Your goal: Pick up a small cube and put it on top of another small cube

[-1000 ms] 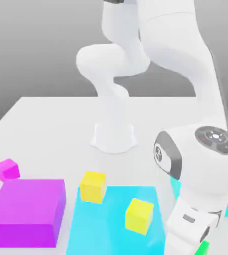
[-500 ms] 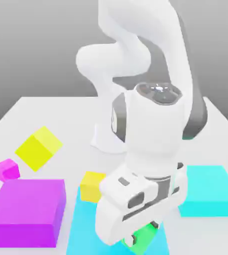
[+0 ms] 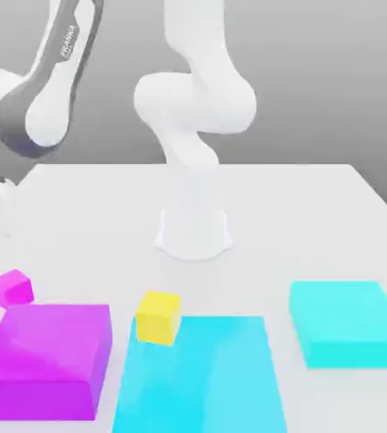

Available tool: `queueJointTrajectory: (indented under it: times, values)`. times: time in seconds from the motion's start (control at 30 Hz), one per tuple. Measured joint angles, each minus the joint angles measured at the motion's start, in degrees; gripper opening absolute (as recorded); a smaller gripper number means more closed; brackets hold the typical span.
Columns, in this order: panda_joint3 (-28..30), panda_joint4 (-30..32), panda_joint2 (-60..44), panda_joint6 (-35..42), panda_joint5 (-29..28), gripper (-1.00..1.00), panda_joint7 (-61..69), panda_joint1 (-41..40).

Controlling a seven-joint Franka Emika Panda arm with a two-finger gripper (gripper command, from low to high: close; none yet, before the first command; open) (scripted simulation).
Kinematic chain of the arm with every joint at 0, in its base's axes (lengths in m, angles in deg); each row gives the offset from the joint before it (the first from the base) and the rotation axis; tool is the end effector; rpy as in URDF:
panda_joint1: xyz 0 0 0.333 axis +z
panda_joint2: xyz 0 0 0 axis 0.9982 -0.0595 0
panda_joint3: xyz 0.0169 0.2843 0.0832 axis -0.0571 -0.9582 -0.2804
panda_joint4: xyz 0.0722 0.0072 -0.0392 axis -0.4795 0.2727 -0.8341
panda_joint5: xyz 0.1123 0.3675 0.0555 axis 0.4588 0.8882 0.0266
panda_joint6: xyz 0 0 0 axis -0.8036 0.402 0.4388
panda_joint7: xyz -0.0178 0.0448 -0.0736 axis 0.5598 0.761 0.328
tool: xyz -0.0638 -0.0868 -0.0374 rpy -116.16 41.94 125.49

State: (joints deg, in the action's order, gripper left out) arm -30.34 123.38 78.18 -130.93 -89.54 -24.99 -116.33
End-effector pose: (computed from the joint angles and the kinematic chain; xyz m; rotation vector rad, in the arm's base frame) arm 0.2227 -0.3690 0.2513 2.6588 -1.5809 0.0677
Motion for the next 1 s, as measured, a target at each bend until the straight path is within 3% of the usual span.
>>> queueJointTrajectory:
  times: [0.13,0.57,1.0]
  values:
    - [0.33,3.63,0.92,-0.30,1.11,-1.00,0.66,-0.20]
    - [0.72,3.50,0.52,-3.44,2.23,-1.00,1.43,-0.02]
    - [1.25,3.43,-4.12,-7.31,9.81,-1.00,6.82,1.81]
